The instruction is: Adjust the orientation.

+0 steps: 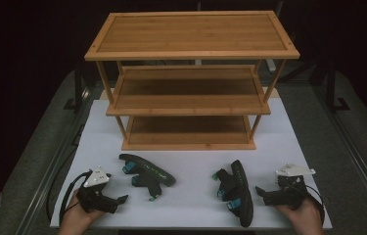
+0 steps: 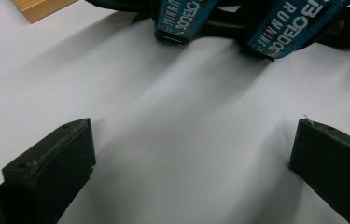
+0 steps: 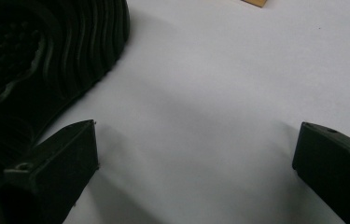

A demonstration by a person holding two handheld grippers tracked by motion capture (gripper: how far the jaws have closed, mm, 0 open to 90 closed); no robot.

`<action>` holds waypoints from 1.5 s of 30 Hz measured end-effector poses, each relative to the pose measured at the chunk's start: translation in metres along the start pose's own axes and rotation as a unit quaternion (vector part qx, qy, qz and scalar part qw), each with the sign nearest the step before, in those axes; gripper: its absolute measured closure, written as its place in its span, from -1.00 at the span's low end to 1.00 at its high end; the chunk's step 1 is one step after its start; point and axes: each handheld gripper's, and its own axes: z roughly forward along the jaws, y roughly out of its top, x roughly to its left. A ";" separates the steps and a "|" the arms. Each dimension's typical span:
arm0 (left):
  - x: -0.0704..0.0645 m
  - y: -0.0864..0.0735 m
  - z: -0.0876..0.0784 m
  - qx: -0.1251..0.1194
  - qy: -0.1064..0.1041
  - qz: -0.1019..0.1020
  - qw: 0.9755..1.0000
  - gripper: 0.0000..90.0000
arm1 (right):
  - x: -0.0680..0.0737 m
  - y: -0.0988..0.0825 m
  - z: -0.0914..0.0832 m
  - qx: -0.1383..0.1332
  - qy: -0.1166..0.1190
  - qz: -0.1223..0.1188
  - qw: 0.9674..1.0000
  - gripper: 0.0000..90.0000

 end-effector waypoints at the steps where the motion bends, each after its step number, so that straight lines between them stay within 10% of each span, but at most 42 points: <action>1: 0.000 0.000 0.000 0.000 0.000 0.000 1.000 -1.00 | 0.000 0.000 0.000 0.000 0.000 0.000 1.000 -1.00; 9: 0.000 0.000 -0.002 -0.006 0.000 0.003 1.000 -0.97 | 0.000 0.000 0.000 0.000 0.000 0.000 1.000 -1.00; 37: -0.025 0.022 0.011 -0.058 -0.048 0.059 0.995 0.48 | 0.000 0.000 0.000 0.000 0.000 0.000 1.000 -1.00; 45: -0.024 0.027 0.007 -0.065 -0.048 0.065 0.995 0.56 | 0.000 0.000 0.000 0.000 -0.001 0.000 1.000 -1.00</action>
